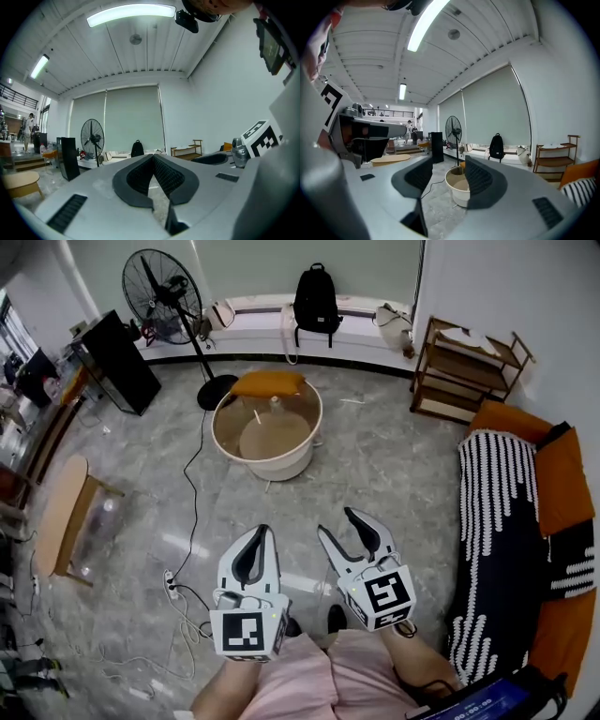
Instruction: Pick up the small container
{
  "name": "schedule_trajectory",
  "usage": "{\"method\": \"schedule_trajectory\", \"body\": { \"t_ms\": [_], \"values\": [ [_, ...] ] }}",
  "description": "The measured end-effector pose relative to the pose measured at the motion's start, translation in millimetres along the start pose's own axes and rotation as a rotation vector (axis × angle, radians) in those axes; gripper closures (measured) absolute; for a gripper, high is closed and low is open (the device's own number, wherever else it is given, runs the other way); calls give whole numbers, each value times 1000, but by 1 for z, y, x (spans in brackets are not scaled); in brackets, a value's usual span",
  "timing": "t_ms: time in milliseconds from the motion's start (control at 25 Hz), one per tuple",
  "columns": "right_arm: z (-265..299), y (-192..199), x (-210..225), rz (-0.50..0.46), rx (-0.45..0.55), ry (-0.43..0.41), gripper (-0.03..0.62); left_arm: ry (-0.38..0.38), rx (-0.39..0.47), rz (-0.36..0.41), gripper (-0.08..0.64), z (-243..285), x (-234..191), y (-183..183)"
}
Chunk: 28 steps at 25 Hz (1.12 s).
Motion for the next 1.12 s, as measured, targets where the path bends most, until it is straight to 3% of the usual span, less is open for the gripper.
{"method": "schedule_trajectory", "body": {
  "t_ms": [240, 600, 880, 1120],
  "values": [
    [2, 15, 32, 24, 0, -13, 348, 1, -10, 4, 548, 20, 28, 10],
    [30, 30, 54, 62, -8, -43, 345, -43, -42, 2, 548, 48, 18, 15],
    [69, 39, 61, 62, -33, -42, 348, -51, -54, -18, 548, 82, -12, 22],
    [137, 39, 78, 56, -77, -36, 348, -57, -72, -21, 548, 141, -63, 18]
  ]
}}
Point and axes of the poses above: the fingertips, and each gripper's own axes: z forward along the fingers, x to its right, y out of its underside, the point moved 10 cm from there along -z, backward along the fingers, and after that the axes turned 15 degrees about -z, right-handed, at the moved point
